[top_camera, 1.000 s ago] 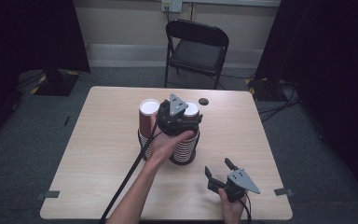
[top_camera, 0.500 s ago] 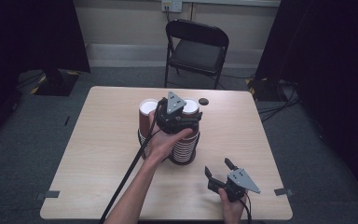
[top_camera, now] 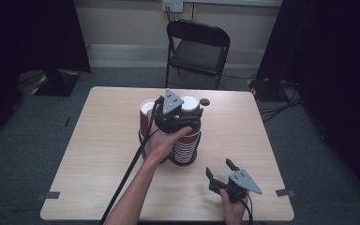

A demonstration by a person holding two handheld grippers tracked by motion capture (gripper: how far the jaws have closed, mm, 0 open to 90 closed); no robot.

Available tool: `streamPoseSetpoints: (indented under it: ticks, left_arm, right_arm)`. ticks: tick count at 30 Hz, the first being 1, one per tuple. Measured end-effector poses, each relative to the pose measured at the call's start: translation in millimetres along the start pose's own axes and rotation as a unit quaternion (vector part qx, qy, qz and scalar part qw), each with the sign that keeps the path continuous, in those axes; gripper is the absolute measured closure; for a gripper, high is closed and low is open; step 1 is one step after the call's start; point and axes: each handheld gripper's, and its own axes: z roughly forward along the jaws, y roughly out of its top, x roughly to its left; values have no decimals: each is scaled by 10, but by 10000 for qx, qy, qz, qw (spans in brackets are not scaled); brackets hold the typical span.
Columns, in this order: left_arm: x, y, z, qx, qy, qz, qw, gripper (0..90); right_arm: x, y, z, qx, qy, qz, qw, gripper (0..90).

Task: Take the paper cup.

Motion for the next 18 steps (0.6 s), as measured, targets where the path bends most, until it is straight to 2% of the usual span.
streamPoseSetpoints:
  ticks: [3, 8, 15, 18]
  left_arm:
    - [7, 16, -23, -91, -33, -68, 9999, 217]
    - [5, 38, -60, -223, -58, -54, 9997, 217]
    - [36, 85, -136, -486, -86, -202, 9986, 217]
    - [37, 104, -166, -548, -111, -204, 9982, 218]
  right_arm:
    - [1, 0, 0, 1, -4, -1, 10000, 158]
    - [1, 0, -1, -1, -6, -2, 10000, 158]
    - [1, 0, -1, -3, -5, 1, 10000, 158]
    - [1, 0, -1, -3, -5, -1, 10000, 158]
